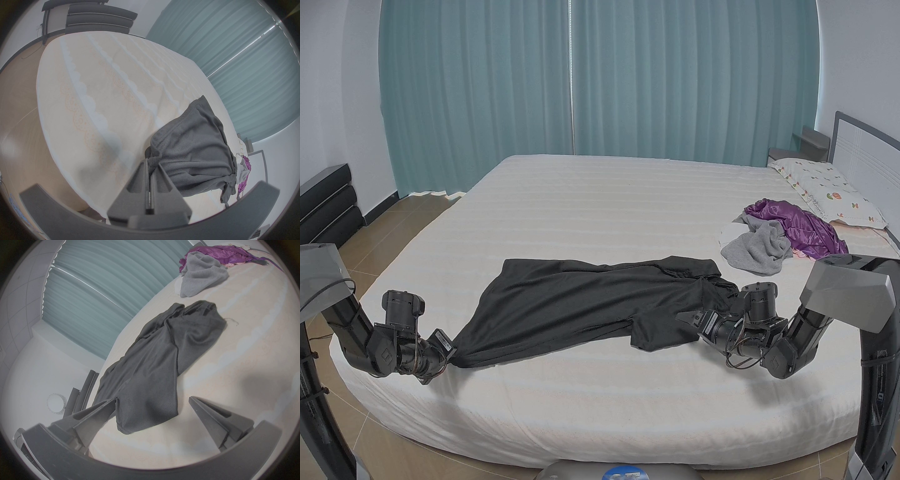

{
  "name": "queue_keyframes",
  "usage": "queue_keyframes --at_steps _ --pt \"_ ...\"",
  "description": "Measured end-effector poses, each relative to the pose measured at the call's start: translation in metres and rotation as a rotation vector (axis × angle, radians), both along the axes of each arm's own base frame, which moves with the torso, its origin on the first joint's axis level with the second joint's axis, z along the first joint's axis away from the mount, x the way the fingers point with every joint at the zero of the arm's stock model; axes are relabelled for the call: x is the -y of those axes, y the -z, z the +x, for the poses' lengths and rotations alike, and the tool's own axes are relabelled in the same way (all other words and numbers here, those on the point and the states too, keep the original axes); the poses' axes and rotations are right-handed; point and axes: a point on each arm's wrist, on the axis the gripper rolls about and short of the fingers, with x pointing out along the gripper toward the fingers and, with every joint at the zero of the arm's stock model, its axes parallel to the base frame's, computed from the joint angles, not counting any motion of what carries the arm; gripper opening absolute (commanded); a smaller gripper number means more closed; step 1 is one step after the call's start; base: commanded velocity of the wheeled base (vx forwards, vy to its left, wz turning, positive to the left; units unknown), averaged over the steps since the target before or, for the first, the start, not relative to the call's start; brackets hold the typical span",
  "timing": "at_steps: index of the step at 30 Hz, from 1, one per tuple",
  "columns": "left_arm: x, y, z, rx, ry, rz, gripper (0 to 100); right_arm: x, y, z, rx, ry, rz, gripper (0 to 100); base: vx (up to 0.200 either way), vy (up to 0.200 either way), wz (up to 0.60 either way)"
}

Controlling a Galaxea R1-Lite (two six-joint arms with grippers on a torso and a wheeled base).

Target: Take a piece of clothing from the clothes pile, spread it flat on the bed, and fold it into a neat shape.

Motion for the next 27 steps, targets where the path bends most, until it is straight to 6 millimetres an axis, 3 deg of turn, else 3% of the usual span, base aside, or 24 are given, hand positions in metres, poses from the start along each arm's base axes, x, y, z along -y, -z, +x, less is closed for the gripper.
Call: queue_keyframes --at_steps 4,5,15,27 --pt "0.000 0.000 0.000 0.000 0.000 0.000 0 -0.007 0.004 0.006 0.005 -0.008 -0.002 100 0.000 0.000 0.00" --pt "0.000 0.000 0.000 0.000 0.000 0.000 0 -0.009 0.005 0.008 0.009 -0.009 -0.002 0 0.000 0.000 0.00" --pt "0.000 0.000 -0.001 -0.001 0.001 0.001 0 -0.010 0.009 0.006 -0.008 -0.012 -0.011 0 0.000 0.000 0.00" --pt "0.004 -0.004 -0.010 -0.006 0.035 0.020 0 0.029 -0.023 -0.038 -0.059 0.005 0.021 0 0.000 0.000 0.00"
